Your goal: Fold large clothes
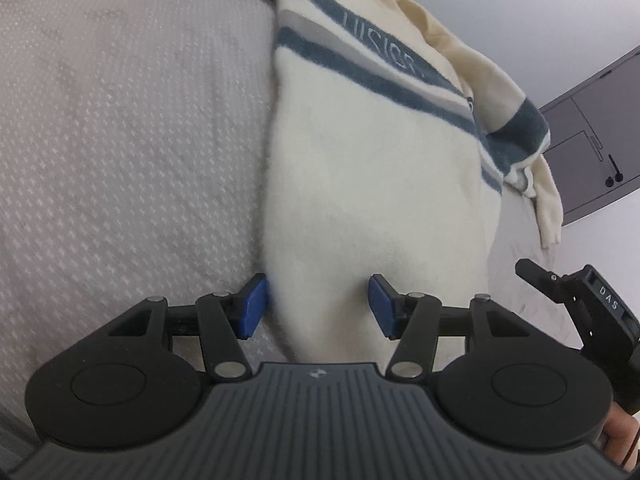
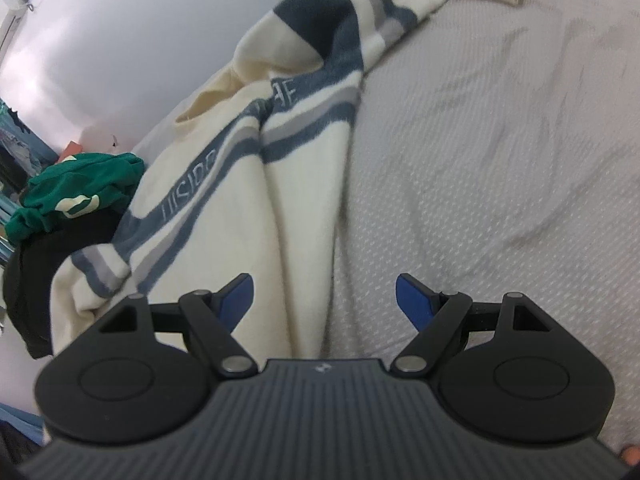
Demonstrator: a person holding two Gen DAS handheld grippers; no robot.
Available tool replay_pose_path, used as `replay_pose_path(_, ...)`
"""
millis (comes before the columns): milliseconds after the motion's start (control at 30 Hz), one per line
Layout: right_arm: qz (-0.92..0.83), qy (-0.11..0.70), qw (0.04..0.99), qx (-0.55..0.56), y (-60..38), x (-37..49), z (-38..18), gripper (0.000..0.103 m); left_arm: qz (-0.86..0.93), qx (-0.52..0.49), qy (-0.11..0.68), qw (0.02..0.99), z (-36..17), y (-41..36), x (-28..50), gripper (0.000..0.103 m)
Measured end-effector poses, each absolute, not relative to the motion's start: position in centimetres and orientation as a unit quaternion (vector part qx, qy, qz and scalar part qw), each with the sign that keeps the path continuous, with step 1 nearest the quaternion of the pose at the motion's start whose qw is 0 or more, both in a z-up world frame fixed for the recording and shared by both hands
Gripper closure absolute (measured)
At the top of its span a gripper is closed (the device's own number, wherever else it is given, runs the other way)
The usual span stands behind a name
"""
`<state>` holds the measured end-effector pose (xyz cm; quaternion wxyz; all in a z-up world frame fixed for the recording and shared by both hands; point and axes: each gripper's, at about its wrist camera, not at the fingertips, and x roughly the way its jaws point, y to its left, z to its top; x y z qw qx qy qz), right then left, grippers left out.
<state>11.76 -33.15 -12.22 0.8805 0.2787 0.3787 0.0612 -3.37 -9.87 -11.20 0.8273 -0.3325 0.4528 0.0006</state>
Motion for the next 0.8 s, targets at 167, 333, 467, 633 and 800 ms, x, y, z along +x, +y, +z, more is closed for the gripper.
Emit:
replay_pose_path(167, 0.064, 0.39, 0.865, 0.308, -33.5, 12.0, -13.2, 0.024, 0.007, -0.356, 0.452, 0.818, -11.8, -10.5, -3.9, 0.054)
replay_pose_path(333, 0.065, 0.392, 0.856, 0.33, -33.6, 12.2, -13.9, 0.023, 0.009, -0.382, 0.435, 0.815, -11.4, -9.4, -4.0, 0.094)
replay_pose_path(467, 0.064, 0.381, 0.852, 0.354, -34.2, 12.4, -13.9, 0.023, -0.011, -0.379, 0.392, 0.838, -8.7, -9.4, -3.8, 0.095)
replay_pose_path(633, 0.056, 0.371, 0.833, 0.407, -35.2, 12.4, -14.3, 0.023, -0.016, -0.391, 0.306, 0.868, -4.9, -6.5, -4.5, 0.095)
replay_pose_path(800, 0.054, 0.374, 0.823, 0.424, -35.0, 12.9, -14.9, 0.023, 0.017, -0.419, 0.29, 0.86, -4.7, -2.9, -1.7, 0.096)
